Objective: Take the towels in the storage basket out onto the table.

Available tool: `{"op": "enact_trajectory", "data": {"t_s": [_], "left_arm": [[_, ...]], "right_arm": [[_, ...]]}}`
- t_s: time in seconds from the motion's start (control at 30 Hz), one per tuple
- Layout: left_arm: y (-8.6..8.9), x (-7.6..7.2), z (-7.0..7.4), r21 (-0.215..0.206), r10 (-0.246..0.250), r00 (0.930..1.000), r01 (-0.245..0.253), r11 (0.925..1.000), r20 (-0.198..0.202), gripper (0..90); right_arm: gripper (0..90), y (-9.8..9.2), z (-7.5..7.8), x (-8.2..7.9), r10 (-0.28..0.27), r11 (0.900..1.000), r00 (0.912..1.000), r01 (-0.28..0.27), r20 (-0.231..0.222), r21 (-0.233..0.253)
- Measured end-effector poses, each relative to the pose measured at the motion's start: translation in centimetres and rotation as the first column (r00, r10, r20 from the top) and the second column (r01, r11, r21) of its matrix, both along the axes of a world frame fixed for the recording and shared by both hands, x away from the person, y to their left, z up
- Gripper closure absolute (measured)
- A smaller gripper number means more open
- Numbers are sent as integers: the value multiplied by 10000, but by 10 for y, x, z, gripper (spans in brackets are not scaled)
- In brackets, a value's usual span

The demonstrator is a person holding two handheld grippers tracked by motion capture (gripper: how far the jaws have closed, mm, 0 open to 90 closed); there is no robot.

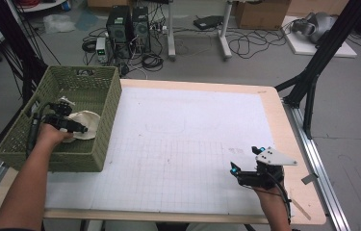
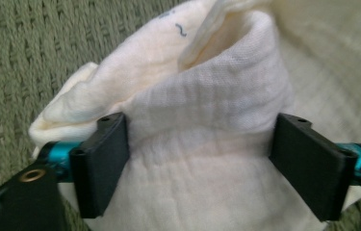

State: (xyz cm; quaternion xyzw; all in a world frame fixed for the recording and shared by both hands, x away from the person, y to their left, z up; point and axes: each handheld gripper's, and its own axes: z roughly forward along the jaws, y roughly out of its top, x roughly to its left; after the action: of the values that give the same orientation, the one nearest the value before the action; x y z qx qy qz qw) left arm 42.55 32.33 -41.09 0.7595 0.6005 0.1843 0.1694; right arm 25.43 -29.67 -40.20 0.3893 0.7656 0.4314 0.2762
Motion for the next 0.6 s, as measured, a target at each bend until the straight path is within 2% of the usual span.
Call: {"op": "enact_trajectory", "data": {"t_s": [0.07,0.13,0.23,0.3,0.33,0.43,0.53,0.6], "left_arm": [[2,-1,3,138,173,9998,-172,9998,-53,368],[3,-2,6,283,166,9999,-165,9995,-39,520],[4,-4,11,162,225,9997,-227,9996,138,696],[8,-7,16,-254,492,9979,-481,9985,421,728],[11,-9,18,-604,653,9957,-613,9963,655,735],[17,-14,27,-1438,1085,9848,-888,9856,1355,741],[21,-20,37,-1912,1454,9652,-1040,9760,2174,743],[24,-26,47,-2229,1572,9488,-963,9701,2739,744]], "right_arm": [[73,0,0,0,-25,10000,10000,25,-6,17],[73,-1,1,0,-51,10000,10000,51,0,44],[73,-2,1,-1,-117,9999,9999,117,17,105],[73,-3,2,-1,-128,9999,9999,127,37,93],[73,-3,2,-2,-164,9998,9999,163,33,148],[73,-5,3,-3,-200,9996,9998,199,48,198],[73,-6,3,-4,-267,9993,9996,265,60,252],[73,-7,3,-4,-303,9992,9995,301,60,270]]}}
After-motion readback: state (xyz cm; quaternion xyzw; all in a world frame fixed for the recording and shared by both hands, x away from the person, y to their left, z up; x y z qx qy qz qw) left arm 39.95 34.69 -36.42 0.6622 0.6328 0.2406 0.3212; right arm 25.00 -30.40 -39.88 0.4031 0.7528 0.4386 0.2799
